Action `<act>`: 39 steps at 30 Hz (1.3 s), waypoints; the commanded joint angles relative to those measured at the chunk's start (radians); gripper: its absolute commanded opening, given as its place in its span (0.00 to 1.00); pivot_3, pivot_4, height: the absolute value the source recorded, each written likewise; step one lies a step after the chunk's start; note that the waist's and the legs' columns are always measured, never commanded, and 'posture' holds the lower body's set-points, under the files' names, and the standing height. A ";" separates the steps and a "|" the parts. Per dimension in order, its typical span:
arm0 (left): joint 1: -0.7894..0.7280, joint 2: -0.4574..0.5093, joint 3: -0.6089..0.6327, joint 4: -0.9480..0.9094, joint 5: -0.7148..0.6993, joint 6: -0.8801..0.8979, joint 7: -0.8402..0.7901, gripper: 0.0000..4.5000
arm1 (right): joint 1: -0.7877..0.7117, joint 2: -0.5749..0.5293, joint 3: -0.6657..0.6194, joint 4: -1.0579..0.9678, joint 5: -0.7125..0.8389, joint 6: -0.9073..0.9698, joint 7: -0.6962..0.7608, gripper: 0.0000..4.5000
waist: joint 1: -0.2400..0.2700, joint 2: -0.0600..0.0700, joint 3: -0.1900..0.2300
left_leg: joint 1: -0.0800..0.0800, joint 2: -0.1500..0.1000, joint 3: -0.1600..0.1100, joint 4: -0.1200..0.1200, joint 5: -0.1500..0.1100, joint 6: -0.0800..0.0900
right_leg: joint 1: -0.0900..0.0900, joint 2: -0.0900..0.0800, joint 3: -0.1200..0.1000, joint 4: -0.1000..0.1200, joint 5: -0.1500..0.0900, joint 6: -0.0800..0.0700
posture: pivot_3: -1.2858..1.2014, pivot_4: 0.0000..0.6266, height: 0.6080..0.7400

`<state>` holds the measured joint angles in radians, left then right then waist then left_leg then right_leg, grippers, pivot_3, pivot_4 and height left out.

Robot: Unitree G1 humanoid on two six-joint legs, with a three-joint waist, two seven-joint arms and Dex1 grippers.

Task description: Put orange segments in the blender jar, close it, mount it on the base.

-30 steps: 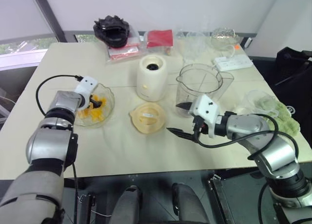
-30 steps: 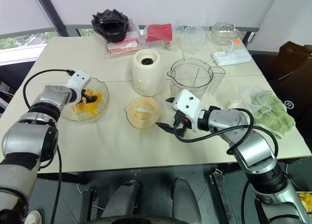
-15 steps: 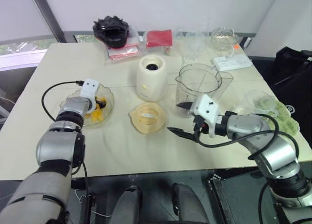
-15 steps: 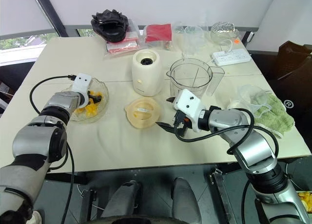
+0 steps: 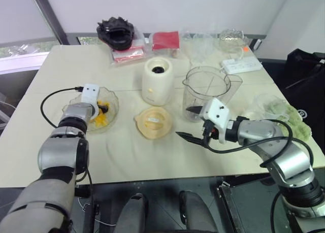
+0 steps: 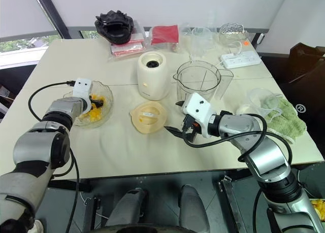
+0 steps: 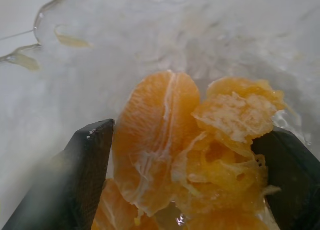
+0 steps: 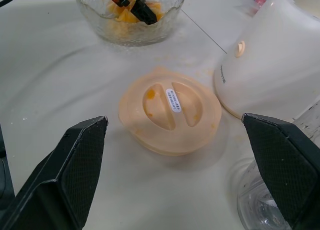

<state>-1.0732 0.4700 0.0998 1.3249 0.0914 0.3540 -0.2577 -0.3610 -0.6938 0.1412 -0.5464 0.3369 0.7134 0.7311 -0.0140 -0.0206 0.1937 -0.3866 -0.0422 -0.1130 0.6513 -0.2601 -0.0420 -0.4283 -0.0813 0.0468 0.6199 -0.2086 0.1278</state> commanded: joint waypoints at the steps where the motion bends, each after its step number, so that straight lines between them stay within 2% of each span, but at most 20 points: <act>1: 0.018 0.001 -0.007 0.000 0.006 0.018 -0.007 0.93 | -0.006 -0.007 -0.024 -0.026 -0.001 -0.016 -0.003 1.00 | 0.000 0.000 0.000 | 0.000 0.000 0.000 0.000 0.000 0.000 | 0.000 0.000 0.000 0.000 0.000 0.000 | 0.52 0.24 1.00; 6: 0.021 0.000 -0.001 -0.003 -0.002 0.023 -0.020 0.93 | -0.006 -0.004 -0.022 -0.023 -0.006 -0.020 -0.006 1.00 | 0.000 0.000 0.000 | 0.000 0.000 0.000 0.000 0.000 0.000 | 0.000 0.000 0.000 0.000 0.000 0.000 | 0.52 0.24 1.00; 9: 0.024 0.001 0.002 -0.004 -0.004 0.019 -0.017 0.75 | -0.007 -0.003 -0.021 -0.020 -0.009 -0.023 -0.007 1.00 | 0.000 0.000 0.000 | 0.000 0.000 0.000 0.000 0.000 0.000 | 0.000 0.000 0.000 0.000 0.000 0.000 | 0.52 0.24 1.00; 12: 0.026 0.001 0.001 -0.006 -0.003 0.021 -0.019 0.44 | -0.008 -0.002 -0.020 -0.018 -0.011 -0.025 -0.006 1.00 | -0.002 0.000 0.000 | 0.000 0.000 0.000 0.000 0.000 0.000 | 0.000 0.000 0.000 0.000 0.000 0.000 | 0.52 0.24 1.00; 20: 0.035 0.002 0.010 -0.010 -0.014 0.015 -0.027 0.44 | -0.006 0.000 -0.020 -0.020 -0.013 -0.026 -0.006 1.00 | 0.000 0.000 0.000 | 0.001 0.000 0.000 0.000 0.000 0.000 | 0.001 0.000 0.000 0.000 0.000 0.000 | 0.52 0.24 1.00; 23: 0.039 0.004 0.010 -0.012 -0.014 0.012 -0.028 0.25 | -0.009 0.002 -0.018 -0.017 -0.014 -0.027 -0.006 1.00 | 0.000 0.000 0.000 | 0.001 0.000 0.000 0.000 0.000 0.000 | 0.001 0.000 0.000 0.000 0.000 0.000 | 0.52 0.24 1.00; 34: 0.059 0.002 0.021 -0.050 -0.037 -0.020 -0.055 0.25 | -0.003 0.003 -0.016 -0.023 -0.015 -0.023 -0.007 1.00 | 0.001 0.000 0.000 | 0.001 0.000 0.000 0.000 0.000 0.000 | 0.001 0.000 0.000 0.000 0.000 0.000 | 0.52 0.24 1.00; 39: 0.061 0.011 0.053 -0.123 -0.092 -0.056 -0.089 0.25 | 0.004 0.000 -0.015 -0.030 -0.015 -0.020 -0.004 1.00 | 0.003 0.000 0.000 | 0.001 0.000 0.000 0.000 0.000 0.000 | 0.001 0.000 0.000 0.000 0.000 0.000 | 0.52 0.24 1.00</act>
<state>-1.0049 0.4729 0.1333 1.2506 0.0321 0.3151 -0.3263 -0.3595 -0.6909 0.1417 -0.5453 0.3218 0.7093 0.7301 -0.0113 -0.0204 0.1934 -0.3859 -0.0422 -0.1129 0.6512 -0.2600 -0.0422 -0.4274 -0.0816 0.0469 0.6194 -0.2086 0.1278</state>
